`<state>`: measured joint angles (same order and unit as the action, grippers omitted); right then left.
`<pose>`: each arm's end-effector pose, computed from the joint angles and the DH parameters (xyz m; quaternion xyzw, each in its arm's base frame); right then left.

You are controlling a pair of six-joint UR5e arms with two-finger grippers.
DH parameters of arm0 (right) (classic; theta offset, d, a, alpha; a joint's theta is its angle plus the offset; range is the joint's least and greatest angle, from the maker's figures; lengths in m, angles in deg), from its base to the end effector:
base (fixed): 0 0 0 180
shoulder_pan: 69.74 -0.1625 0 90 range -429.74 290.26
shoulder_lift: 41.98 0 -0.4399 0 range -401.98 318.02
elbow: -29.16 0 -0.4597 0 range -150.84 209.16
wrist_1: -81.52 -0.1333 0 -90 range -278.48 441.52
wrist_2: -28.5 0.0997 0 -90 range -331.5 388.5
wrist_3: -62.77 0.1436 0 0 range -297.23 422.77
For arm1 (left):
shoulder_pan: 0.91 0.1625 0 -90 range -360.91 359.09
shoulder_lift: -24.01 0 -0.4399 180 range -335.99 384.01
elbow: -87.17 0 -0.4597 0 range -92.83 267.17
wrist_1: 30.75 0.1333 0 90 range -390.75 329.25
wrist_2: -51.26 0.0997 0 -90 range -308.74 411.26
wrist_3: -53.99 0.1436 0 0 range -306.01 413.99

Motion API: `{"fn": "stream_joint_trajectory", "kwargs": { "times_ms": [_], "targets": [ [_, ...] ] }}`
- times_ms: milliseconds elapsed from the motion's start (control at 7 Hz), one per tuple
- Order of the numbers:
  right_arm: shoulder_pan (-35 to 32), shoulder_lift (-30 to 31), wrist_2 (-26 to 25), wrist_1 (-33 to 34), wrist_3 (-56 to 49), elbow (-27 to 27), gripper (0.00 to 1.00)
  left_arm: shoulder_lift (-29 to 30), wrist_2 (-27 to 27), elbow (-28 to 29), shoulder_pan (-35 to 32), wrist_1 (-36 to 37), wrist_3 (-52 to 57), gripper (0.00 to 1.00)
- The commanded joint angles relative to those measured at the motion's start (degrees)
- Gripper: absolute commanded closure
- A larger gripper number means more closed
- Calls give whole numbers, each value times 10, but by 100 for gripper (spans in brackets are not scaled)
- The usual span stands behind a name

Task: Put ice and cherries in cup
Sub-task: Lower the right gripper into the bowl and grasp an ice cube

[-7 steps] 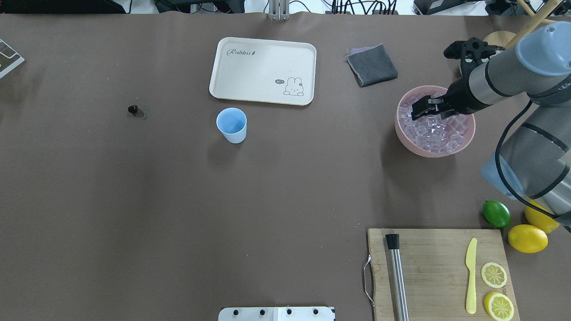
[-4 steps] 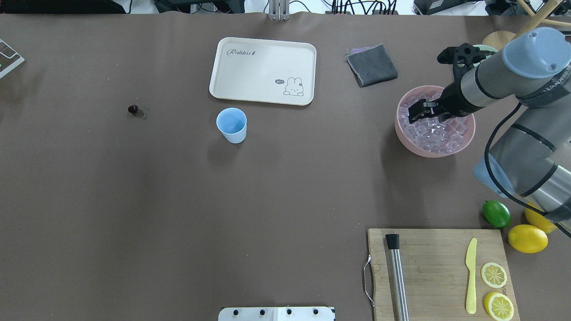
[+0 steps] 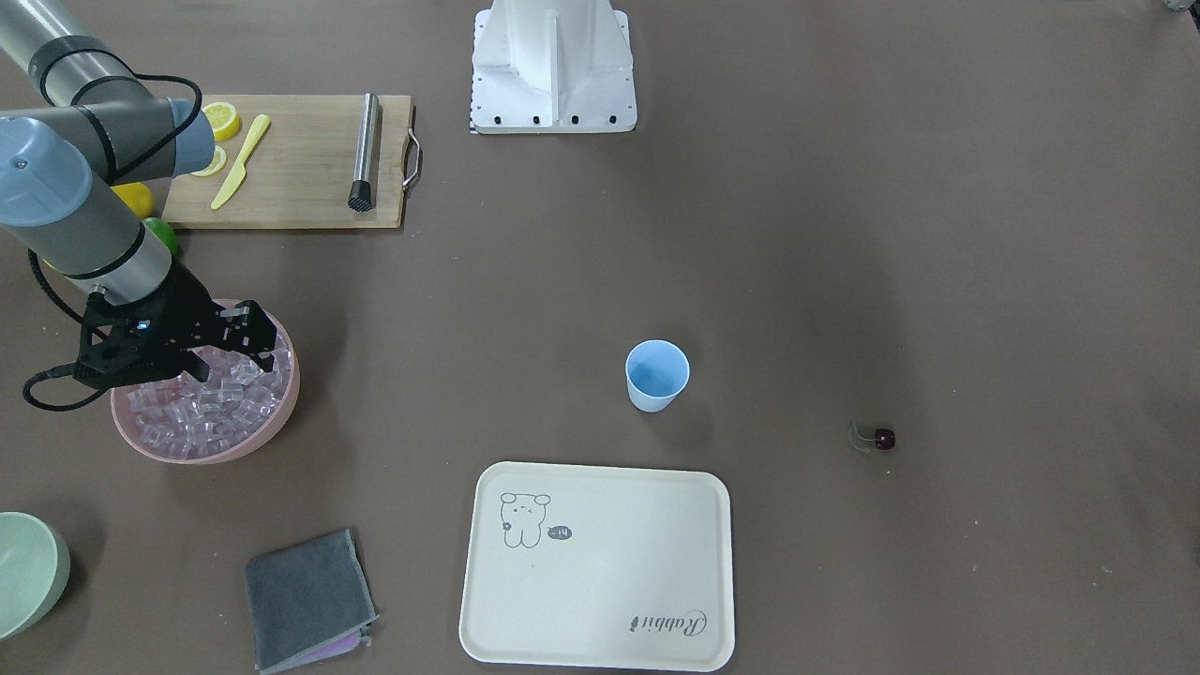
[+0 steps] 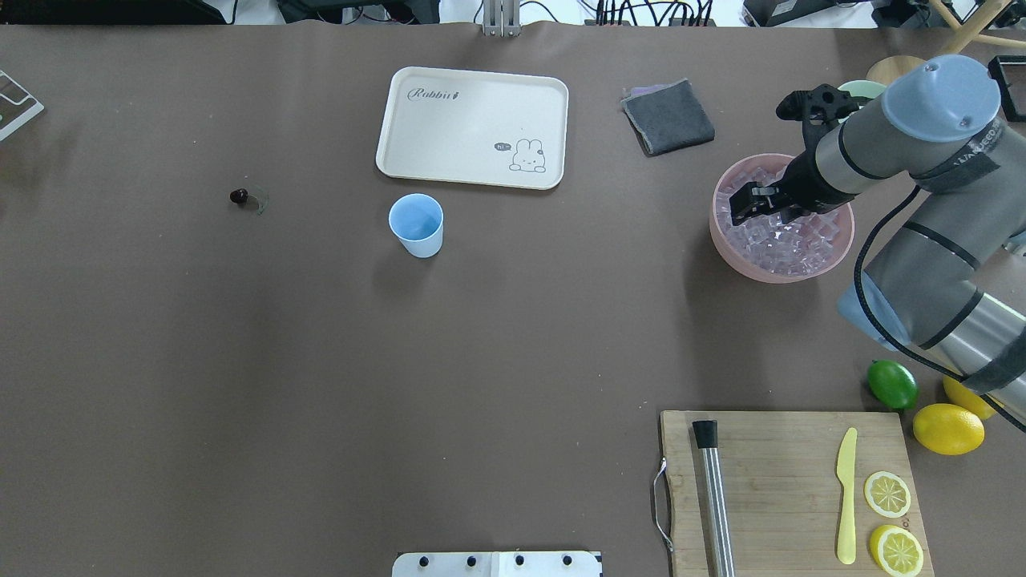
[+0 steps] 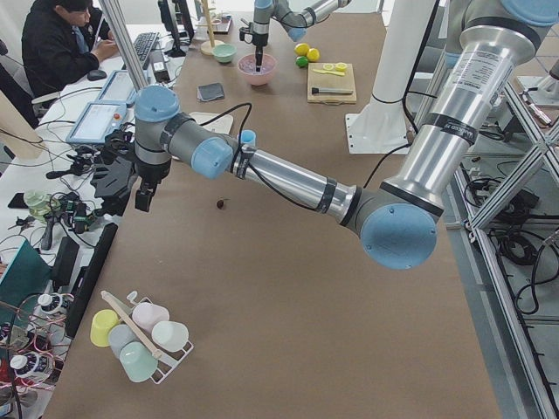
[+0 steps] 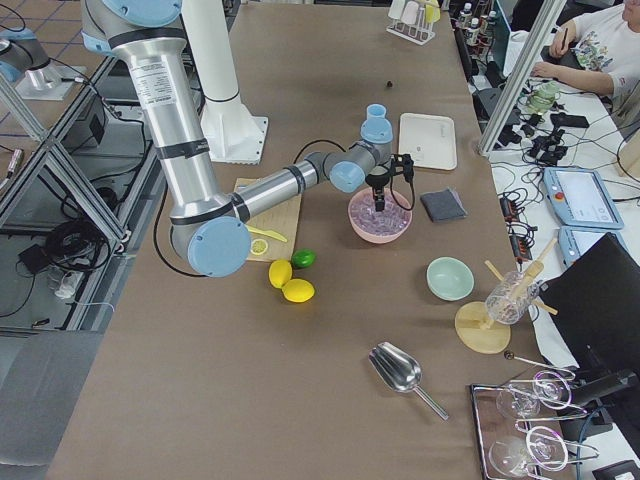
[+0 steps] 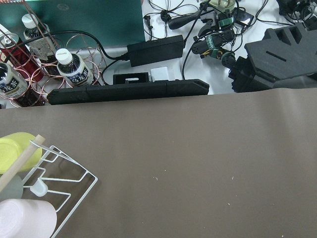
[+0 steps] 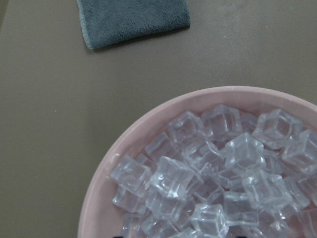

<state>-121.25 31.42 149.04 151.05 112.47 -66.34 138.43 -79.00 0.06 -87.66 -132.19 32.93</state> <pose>-0.3939 -0.5923 0.4348 0.0807 -0.4199 -0.0074 0.9039 0.0022 -0.7539 0.4320 0.1910 0.3787 -0.0429 0.9046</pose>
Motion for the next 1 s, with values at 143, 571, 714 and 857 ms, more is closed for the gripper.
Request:
{"fn": "stream_joint_trajectory", "kwargs": {
  "times_ms": [143,571,714,857],
  "targets": [
    [11,-1,-1,0,0,15,21,0,0,-2,0,-1,1,2],
    [17,-2,0,0,-1,18,82,1,1,-2,-1,-1,0,2],
    [17,-4,0,0,-2,17,100,0,0,-2,-1,0,0,2],
    [16,-2,-1,0,-8,16,100,-1,0,-2,-1,-1,1,2]
  ]
}}
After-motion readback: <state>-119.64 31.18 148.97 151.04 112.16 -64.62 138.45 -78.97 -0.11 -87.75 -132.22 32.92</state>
